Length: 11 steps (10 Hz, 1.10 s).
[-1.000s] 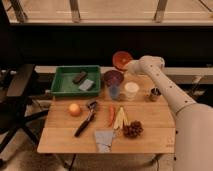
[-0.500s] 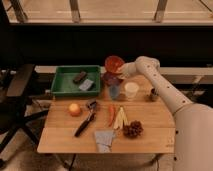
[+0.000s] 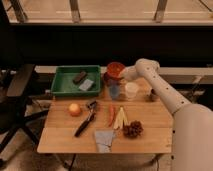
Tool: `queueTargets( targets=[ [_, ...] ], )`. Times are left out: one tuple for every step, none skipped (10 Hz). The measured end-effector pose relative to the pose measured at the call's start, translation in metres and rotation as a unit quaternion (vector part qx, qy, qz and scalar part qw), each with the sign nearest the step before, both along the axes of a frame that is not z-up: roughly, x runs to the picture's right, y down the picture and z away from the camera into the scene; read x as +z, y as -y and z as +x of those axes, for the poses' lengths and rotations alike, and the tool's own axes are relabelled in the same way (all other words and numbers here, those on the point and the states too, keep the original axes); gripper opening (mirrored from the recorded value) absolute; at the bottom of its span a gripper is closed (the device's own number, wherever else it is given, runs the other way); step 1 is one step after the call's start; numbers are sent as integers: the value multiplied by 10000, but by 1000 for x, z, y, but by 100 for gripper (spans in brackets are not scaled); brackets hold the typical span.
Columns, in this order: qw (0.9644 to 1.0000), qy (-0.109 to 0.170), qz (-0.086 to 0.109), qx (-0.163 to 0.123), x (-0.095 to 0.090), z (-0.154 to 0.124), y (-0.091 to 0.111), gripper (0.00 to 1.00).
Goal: Stack bowls on top of each other
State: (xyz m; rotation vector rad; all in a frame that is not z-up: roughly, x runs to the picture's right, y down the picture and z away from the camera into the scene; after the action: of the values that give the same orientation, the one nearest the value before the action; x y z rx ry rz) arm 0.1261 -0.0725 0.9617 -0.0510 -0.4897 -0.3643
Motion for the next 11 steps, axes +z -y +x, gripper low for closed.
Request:
queueTargets(
  targets=[
    [10000,6,-40,26,8,-1,0,71],
    [10000,21,-48,30,13,-3,2,71],
    [10000,23,-42,33,15,-3,4,71],
    [10000,-12,-27,49,16,0,7,71],
    [9999,-76,27,115,12,7,15,71],
    [9997,-157,92,191,6,16,22,71],
    [9991,-245,205,279,-2,25,33,71],
    [9980,-346,359,380,-14,34,46,71],
    [9972,-406,457,439,-22,40,54,71],
    [9959,-493,567,504,-29,48,61,71],
    [9949,-579,616,549,-31,52,63,71]
  ],
)
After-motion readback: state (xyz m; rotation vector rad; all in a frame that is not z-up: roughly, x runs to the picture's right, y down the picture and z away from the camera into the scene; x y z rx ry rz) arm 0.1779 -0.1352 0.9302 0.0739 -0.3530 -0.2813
